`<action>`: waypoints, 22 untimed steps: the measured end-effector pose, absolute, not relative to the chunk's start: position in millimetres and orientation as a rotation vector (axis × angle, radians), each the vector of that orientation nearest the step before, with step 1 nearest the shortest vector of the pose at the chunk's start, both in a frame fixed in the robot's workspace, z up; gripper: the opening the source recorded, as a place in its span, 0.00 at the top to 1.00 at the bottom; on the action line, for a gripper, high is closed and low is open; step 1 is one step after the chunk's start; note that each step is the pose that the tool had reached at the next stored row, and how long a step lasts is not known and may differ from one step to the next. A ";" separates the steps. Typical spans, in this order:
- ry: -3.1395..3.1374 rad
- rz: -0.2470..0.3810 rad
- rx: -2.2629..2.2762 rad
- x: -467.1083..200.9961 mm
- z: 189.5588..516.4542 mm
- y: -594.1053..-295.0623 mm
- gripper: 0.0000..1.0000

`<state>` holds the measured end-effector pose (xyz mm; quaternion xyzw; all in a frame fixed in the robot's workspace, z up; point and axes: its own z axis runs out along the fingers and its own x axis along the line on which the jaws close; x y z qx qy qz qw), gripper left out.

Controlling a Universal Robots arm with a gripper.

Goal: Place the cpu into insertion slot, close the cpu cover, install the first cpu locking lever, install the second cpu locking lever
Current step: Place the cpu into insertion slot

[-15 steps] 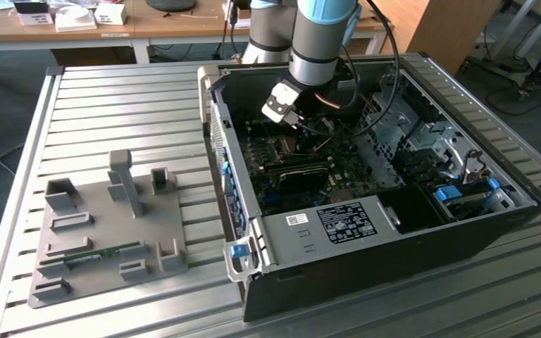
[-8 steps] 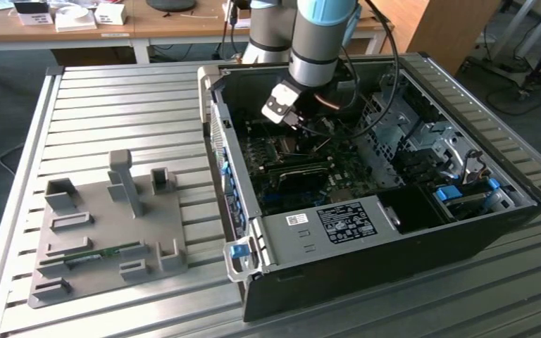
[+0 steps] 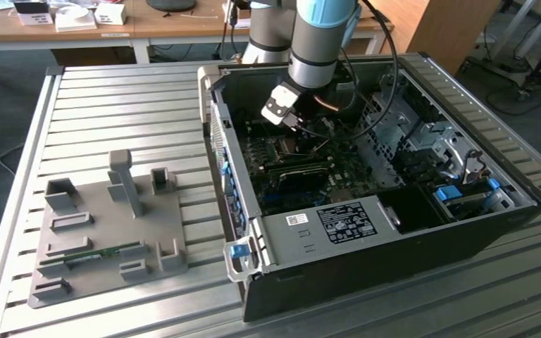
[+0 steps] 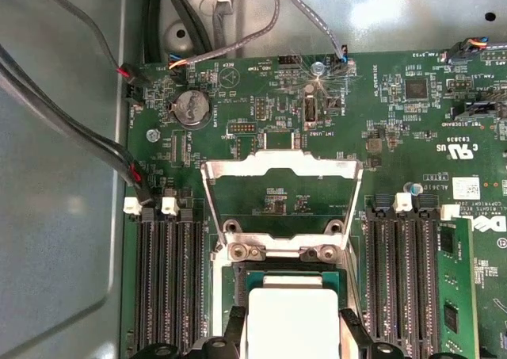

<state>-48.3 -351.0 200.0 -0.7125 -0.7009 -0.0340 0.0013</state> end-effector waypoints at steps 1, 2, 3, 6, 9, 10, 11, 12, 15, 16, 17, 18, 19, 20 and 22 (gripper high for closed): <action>-2.200 -0.107 -2.236 -48.7 199.8 -350.9 0.46; -2.200 -0.108 -2.236 -48.9 199.5 -350.8 0.46; -2.200 -0.108 -2.236 -48.9 199.2 -350.8 0.46; -2.199 -0.109 -2.236 -49.0 197.8 -350.8 0.46; -2.199 -0.108 -2.236 -49.0 197.8 -350.8 0.46; -2.199 -0.108 -2.236 -49.0 197.8 -350.7 0.46; -2.199 -0.108 -2.236 -49.0 197.7 -350.8 0.46; -2.199 -0.108 -2.236 -49.0 197.7 -350.8 0.46; -2.198 -0.109 -2.237 -49.1 197.7 -350.7 0.46; -2.198 -0.108 -2.237 -49.1 197.7 -350.8 0.46; -2.198 -0.109 -2.237 -49.1 197.7 -350.8 0.46; -2.198 -0.108 -2.237 -49.1 197.6 -350.8 0.46; -2.197 -0.109 -2.237 -49.0 197.5 -350.5 0.46; -2.197 -0.109 -2.237 -49.1 197.5 -350.1 0.46; -2.197 -0.108 -2.237 -49.1 197.6 -348.6 0.46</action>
